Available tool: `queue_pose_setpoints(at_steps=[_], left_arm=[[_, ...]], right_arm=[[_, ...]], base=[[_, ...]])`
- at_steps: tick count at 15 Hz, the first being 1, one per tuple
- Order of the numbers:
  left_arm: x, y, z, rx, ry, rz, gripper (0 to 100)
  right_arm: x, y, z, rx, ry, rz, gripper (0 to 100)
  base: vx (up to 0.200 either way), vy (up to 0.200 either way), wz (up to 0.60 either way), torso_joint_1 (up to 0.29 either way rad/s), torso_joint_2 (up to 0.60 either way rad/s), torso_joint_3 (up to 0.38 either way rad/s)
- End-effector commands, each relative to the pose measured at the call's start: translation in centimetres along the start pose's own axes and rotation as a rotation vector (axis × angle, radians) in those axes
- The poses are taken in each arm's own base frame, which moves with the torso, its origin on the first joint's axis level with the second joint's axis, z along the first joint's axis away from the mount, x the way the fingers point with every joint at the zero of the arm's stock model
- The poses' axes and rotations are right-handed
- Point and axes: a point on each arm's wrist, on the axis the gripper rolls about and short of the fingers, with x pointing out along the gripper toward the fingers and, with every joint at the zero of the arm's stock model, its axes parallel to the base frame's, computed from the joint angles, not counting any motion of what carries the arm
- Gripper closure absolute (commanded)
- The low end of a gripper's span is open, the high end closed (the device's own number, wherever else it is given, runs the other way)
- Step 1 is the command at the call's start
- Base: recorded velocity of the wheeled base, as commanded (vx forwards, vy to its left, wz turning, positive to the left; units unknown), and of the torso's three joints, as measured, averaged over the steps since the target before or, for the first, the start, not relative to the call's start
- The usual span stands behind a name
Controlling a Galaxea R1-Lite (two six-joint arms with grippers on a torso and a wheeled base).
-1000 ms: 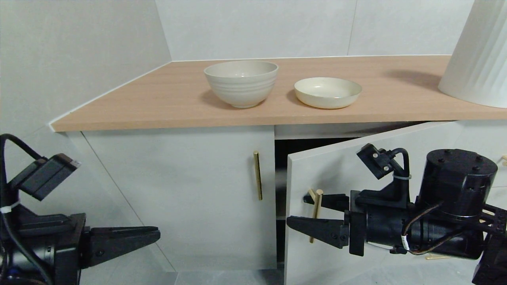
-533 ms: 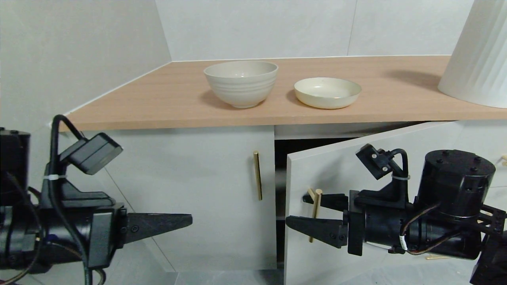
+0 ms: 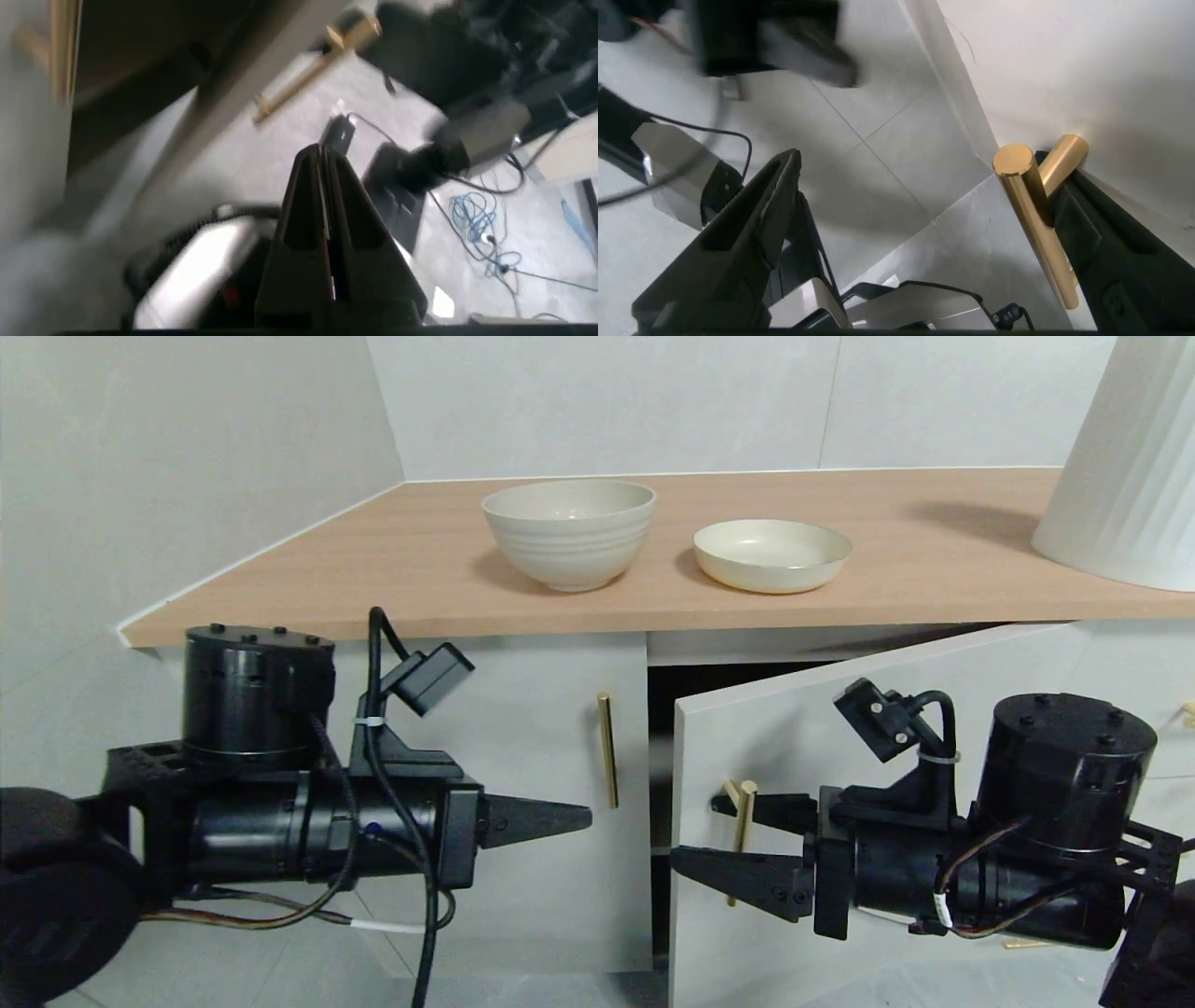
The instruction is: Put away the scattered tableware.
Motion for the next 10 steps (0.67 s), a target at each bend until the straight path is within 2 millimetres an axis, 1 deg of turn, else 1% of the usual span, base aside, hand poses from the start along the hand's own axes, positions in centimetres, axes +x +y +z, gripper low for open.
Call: queue_pose_setpoints(at_steps=[1, 3, 5, 7, 10], left_arm=[[3.6, 2.6, -1.9, -0.045, 0.034, 0.001, 100], [4.7, 3.4, -1.9, -0.053, -0.055, 0.016, 100], [6.4, 4.1, -2.6, -0.077, -0.073, 0.034, 100], [8.1, 5.0, -3.3, -0.063, -0.101, 0.083, 100], [9.4, 5.6, -3.6, -0.024, -0.165, 0.091, 100]], right_arm=[[0.1, -0.2, -0.3, 0.011, 0.016, -0.006, 0], [0.0, -0.2, -0.4, 0.012, 0.019, -0.007, 0], [0.0, -0.2, -0.4, 0.011, 0.017, -0.007, 0], [0.0, -0.2, -0.4, 0.011, 0.017, -0.007, 0], [0.0, -0.2, -0.4, 0.011, 0.017, -0.007, 0]], base=[[0.000, 0.000, 0.00, 0.000, 0.00, 0.000], [0.000, 0.000, 0.00, 0.000, 0.00, 0.000], [0.000, 0.000, 0.00, 0.000, 0.00, 0.000], [0.000, 0.000, 0.00, 0.000, 0.00, 0.000], [0.000, 0.000, 0.00, 0.000, 0.00, 0.000]])
